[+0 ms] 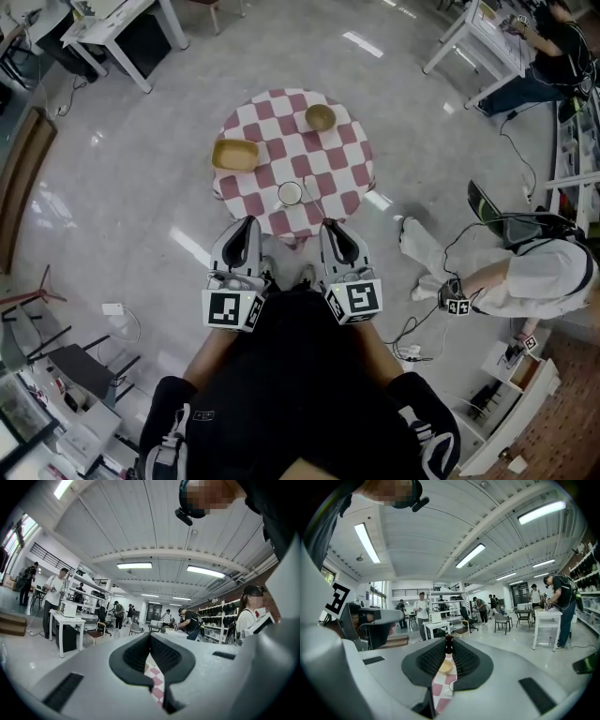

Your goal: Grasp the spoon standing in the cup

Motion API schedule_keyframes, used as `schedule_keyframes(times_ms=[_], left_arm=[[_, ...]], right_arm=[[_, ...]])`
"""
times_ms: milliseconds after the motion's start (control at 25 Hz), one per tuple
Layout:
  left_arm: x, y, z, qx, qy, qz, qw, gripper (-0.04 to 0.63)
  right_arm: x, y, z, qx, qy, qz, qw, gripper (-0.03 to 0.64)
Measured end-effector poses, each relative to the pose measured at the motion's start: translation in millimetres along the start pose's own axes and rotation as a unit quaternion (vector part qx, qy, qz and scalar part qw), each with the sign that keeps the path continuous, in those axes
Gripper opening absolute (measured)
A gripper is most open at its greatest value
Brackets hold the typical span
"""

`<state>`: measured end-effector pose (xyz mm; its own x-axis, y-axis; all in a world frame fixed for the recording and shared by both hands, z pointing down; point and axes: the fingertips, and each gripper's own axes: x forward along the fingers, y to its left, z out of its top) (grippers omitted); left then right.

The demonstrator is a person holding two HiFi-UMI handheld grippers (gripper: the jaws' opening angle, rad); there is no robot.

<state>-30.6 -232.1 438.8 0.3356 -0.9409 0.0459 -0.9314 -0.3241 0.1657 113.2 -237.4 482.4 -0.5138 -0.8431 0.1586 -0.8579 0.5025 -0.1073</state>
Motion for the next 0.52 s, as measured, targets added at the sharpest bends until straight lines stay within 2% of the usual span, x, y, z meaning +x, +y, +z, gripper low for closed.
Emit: schedule_keyframes(times_ms=[520], left_arm=[[2.1, 0.1, 1.4, 0.003, -0.001, -0.001, 1.0, 0.009]], right_arm=[[3.0, 1.3, -3.2, -0.008, 0.006, 0.004, 1.0, 0.06]])
